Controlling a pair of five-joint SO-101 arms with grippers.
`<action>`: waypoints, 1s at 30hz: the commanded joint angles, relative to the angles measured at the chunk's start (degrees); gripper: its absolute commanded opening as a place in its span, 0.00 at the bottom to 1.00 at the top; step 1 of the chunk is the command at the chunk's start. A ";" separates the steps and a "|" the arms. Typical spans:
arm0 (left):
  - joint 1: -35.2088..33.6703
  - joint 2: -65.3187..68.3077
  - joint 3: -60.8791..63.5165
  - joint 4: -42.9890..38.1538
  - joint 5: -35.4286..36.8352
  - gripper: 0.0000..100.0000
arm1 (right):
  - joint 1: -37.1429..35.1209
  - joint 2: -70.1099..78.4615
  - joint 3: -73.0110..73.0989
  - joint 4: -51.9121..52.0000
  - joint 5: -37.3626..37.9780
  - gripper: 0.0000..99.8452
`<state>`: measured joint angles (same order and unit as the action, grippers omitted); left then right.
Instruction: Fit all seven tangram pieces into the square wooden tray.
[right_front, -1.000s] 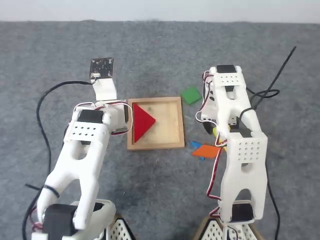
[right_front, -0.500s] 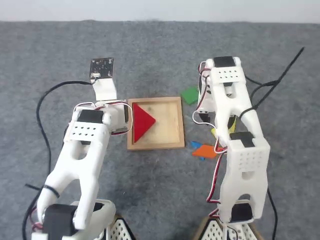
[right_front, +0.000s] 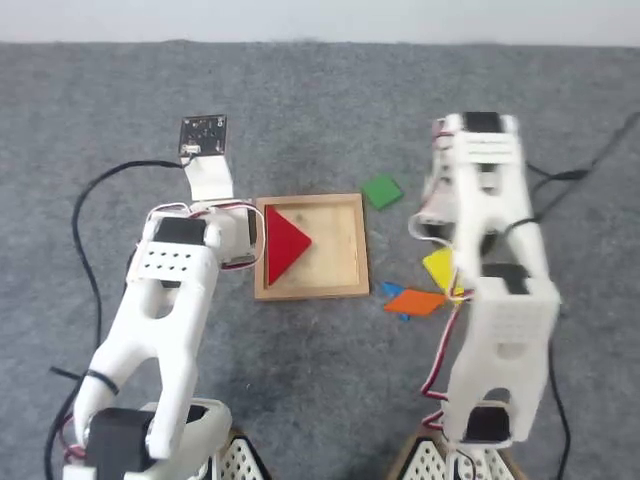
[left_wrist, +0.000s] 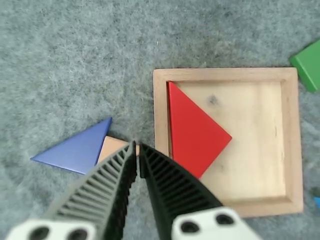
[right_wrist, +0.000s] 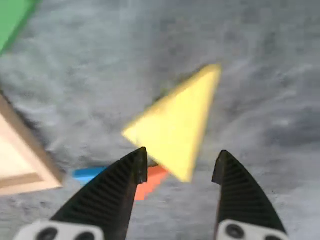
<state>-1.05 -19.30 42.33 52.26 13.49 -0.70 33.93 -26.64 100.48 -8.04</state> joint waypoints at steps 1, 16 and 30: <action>0.00 -0.88 -4.44 2.29 -0.70 0.02 | 10.86 -15.08 -0.70 2.24 7.82 0.21; -0.88 -0.88 -1.80 6.51 -7.12 0.02 | 13.85 -32.22 21.01 -6.99 18.81 0.21; -8.09 -0.97 9.54 -2.90 -14.33 0.02 | -6.20 -26.68 40.70 -31.87 3.87 0.21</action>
<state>-8.53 -19.30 50.33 53.41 1.71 -6.07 7.12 14.51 71.65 -0.48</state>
